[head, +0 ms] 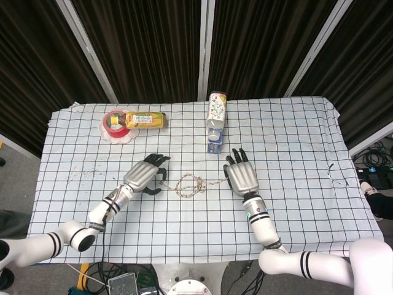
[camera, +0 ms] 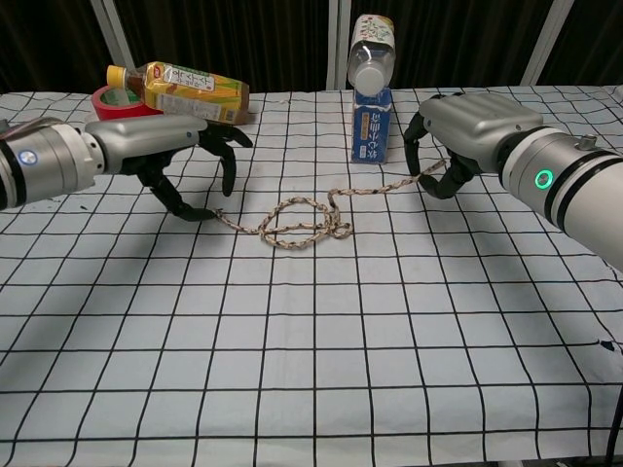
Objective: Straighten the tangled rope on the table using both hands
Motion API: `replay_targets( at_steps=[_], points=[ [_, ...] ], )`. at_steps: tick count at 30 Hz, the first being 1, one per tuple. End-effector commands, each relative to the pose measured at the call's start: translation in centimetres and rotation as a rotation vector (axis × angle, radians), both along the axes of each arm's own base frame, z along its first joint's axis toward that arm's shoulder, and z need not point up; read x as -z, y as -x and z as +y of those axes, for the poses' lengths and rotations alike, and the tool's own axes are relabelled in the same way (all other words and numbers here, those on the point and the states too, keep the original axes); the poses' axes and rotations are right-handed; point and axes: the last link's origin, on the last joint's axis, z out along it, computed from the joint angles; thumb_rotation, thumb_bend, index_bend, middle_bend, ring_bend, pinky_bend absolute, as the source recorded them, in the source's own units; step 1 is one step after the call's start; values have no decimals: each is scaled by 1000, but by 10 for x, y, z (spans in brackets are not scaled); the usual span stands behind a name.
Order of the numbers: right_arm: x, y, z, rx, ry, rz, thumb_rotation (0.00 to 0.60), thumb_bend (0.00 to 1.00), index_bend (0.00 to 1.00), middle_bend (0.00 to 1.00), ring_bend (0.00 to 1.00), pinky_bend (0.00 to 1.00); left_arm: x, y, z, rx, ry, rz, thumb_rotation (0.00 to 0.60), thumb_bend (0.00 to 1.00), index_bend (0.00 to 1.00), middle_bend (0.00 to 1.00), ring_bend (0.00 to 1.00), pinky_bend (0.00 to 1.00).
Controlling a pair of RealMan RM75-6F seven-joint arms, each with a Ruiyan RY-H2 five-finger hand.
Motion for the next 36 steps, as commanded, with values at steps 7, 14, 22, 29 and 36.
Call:
replay_targets(
  at_steps=[7, 14, 22, 29, 36],
  points=[
    [3, 0, -2, 3, -9, 0, 600, 531, 639, 219, 0, 0, 21, -16, 0, 73, -23, 47, 600, 236, 503, 59, 0, 0],
    [3, 0, -2, 8, -12, -4, 600, 531, 639, 219, 0, 0, 32, -10, 2, 84, -42, 133, 600, 252, 513, 59, 0, 0],
    [3, 2, -3, 13, -11, -11, 600, 531, 638, 219, 0, 0, 34, -6, 4, 51, -39, 135, 600, 272, 537, 59, 0, 0],
    [6, 4, -3, 17, -20, -9, 600, 531, 638, 219, 0, 0, 36, -10, 2, 60, -31, 134, 600, 298, 544, 65, 0, 0],
    [6, 4, -3, 21, -22, -16, 600, 531, 638, 218, 0, 0, 38, -12, 2, 62, -25, 141, 600, 322, 544, 65, 0, 0]
  ],
)
